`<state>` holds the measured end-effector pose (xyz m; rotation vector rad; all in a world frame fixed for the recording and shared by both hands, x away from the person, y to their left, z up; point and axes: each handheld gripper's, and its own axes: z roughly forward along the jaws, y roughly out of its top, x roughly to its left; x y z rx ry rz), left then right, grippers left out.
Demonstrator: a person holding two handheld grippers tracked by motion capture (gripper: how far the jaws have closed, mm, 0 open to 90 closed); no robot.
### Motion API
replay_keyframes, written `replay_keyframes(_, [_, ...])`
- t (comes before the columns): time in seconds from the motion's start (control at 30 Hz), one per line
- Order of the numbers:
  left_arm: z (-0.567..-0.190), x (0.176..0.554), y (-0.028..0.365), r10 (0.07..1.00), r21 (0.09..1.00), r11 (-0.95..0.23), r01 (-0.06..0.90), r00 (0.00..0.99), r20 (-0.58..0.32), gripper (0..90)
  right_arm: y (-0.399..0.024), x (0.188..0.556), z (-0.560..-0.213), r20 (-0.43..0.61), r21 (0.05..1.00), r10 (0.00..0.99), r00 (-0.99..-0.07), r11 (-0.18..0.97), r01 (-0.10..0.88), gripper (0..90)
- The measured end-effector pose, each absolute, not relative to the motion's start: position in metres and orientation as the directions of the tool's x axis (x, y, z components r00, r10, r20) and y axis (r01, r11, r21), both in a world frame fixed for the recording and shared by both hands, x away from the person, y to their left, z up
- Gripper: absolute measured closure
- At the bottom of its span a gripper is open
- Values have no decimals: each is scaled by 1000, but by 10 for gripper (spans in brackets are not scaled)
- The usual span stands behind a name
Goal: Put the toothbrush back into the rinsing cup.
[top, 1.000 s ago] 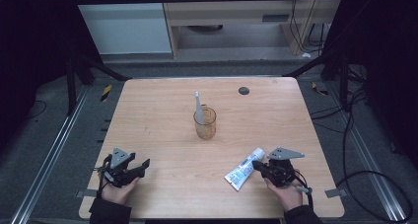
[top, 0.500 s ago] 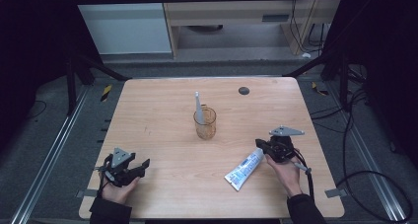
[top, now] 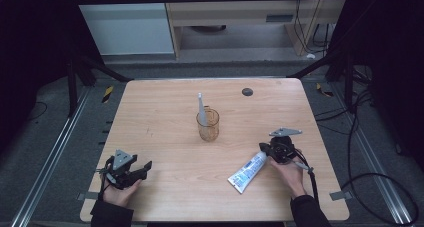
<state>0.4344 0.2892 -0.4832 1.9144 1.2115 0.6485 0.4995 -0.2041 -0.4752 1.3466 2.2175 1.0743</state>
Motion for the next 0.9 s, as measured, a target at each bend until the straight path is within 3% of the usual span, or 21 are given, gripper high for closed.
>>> replay_keyframes(0.9, [-483, 434, 290, 908, 819, -258, 513, 419, 24, 349, -218, 468, -472, 74, 717, 851, -520, 317, 621, 900])
